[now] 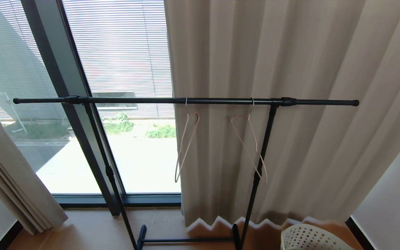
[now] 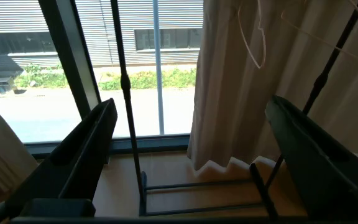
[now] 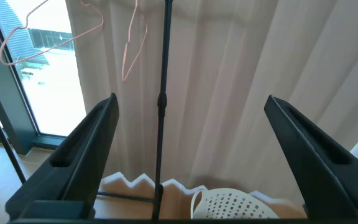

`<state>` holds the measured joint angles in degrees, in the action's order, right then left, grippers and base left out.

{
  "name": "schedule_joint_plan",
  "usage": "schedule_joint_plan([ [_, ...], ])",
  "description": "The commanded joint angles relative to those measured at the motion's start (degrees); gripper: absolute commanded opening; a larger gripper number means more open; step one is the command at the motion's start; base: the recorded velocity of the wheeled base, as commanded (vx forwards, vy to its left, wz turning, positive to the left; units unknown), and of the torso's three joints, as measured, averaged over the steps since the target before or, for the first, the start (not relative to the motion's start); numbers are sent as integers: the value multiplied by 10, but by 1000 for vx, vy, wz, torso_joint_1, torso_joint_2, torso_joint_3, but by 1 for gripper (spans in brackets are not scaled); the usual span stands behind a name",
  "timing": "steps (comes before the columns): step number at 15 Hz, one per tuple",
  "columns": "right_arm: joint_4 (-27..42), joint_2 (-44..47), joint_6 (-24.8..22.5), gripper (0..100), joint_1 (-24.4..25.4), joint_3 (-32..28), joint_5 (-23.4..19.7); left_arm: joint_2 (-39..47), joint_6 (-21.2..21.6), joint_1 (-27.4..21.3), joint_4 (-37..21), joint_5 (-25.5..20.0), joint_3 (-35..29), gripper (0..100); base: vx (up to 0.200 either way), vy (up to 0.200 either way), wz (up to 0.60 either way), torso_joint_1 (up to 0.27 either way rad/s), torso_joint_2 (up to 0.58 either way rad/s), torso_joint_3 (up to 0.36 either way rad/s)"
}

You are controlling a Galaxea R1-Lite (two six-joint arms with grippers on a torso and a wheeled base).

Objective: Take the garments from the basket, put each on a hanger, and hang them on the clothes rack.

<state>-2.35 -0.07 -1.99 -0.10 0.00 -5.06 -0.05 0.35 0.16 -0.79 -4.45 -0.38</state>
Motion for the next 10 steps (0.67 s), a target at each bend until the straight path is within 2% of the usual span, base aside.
schedule_joint_plan([
  [1, -2, 1, 0, 100, 0, 0, 0, 0, 0, -1, -2, -2, -2, 100, 0, 0, 0, 0, 0, 0],
  [2, -4, 1, 0, 100, 0, 0, 0, 2, 2, -5, -4, -23, -3, 100, 0, 0, 0, 0, 0, 0],
  [3, -4, 1, 0, 100, 0, 0, 0, 1, 2, -4, -1, -26, -2, 100, 0, 0, 0, 0, 0, 0],
  [10, -3, 1, -3, 100, 0, 0, 0, 1, 1, -3, -1, -25, -2, 100, 0, 0, 0, 0, 0, 0],
])
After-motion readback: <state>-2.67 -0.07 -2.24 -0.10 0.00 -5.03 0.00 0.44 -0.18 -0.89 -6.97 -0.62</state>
